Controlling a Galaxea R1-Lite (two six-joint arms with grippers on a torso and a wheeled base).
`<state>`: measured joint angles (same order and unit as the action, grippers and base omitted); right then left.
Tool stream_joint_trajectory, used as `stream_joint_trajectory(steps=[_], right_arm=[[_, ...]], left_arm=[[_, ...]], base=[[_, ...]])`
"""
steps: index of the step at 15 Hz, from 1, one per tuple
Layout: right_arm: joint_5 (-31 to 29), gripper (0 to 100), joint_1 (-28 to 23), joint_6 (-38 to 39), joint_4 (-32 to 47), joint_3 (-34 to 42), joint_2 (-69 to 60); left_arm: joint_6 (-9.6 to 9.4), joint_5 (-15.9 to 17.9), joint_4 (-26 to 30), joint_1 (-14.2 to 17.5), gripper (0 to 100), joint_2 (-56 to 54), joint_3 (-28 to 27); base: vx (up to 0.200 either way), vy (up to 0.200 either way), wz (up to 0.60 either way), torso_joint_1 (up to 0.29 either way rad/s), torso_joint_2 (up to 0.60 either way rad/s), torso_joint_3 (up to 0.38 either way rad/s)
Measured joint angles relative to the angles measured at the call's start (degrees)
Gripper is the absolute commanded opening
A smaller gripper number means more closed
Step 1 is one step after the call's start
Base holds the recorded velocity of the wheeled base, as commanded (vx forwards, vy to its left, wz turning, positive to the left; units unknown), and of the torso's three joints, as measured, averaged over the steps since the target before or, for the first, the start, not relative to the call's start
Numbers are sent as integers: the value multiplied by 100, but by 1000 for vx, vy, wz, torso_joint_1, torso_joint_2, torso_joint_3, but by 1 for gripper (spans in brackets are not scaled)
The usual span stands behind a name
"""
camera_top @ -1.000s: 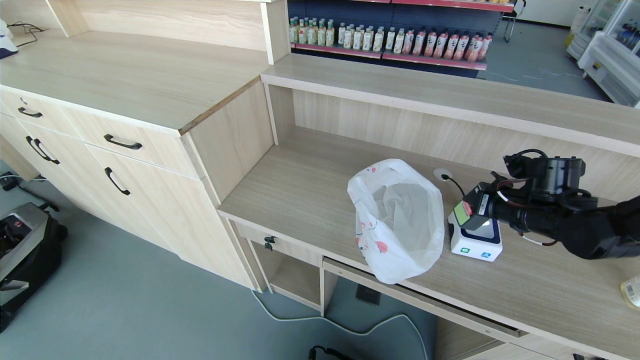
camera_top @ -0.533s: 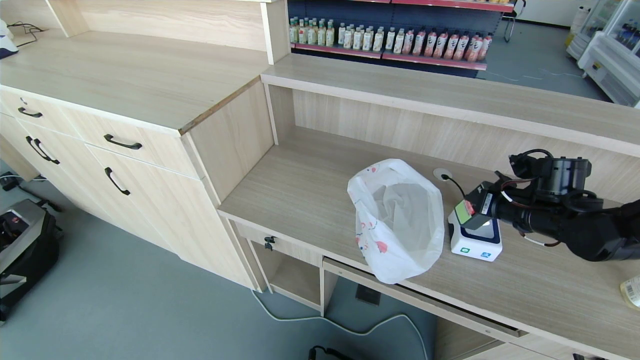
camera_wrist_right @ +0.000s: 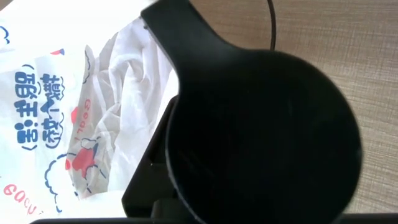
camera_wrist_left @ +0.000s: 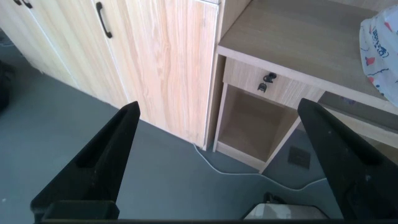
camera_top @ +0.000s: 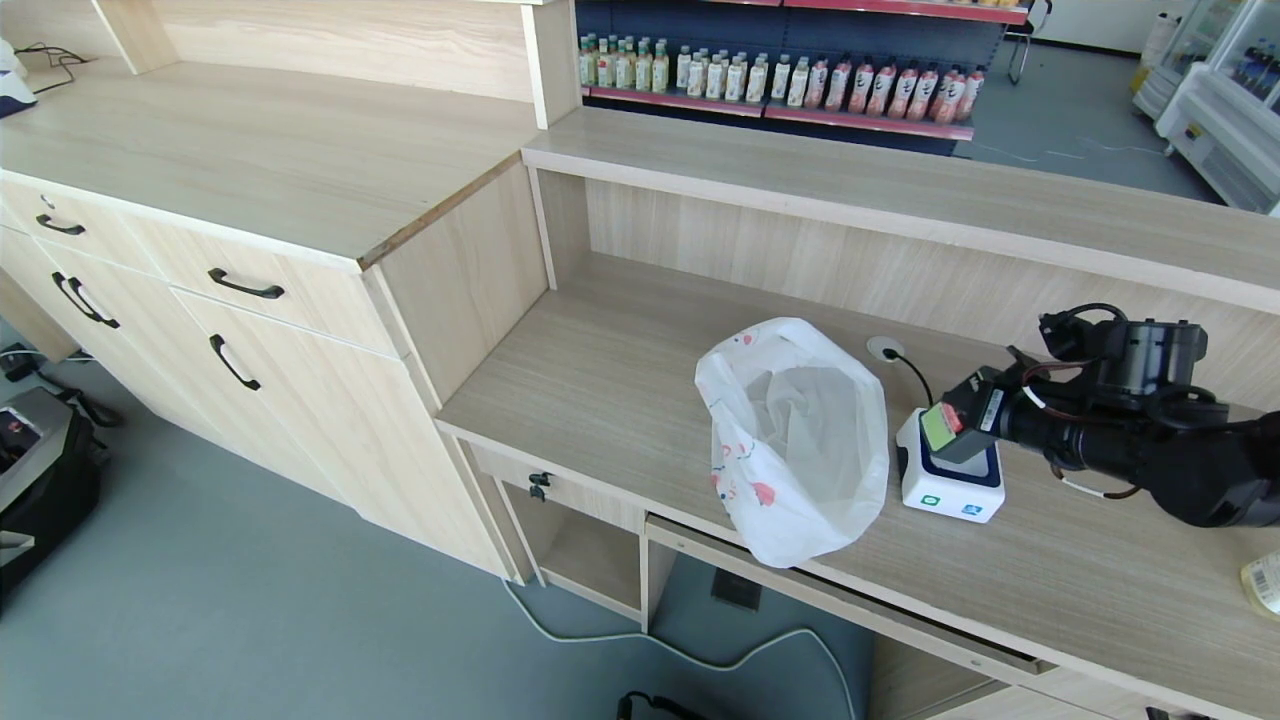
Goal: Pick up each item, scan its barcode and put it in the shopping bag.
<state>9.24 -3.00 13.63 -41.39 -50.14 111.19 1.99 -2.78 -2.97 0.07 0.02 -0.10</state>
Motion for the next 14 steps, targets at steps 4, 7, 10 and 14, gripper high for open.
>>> stream_joint_trajectory(steps=[4, 7, 10, 14], right_arm=[[247, 0, -83, 5, -55, -2, -20], [474, 0, -39, -151, -40, 12, -278], [534, 0, 91, -1950, -24, 384, -964], [514, 0, -290, -5036, -174, 1337, -1954]], left_arm=[[0, -1, 0, 0, 100, 0, 0], [0, -1, 0, 0, 100, 0, 0], [1, -1, 0, 0, 100, 0, 0], [0, 0, 0, 0, 100, 0, 0]], base=[[0, 0, 0, 0, 0, 0], [0, 0, 0, 0, 0, 0], [0, 0, 0, 0, 0, 0], [0, 0, 0, 0, 0, 0]])
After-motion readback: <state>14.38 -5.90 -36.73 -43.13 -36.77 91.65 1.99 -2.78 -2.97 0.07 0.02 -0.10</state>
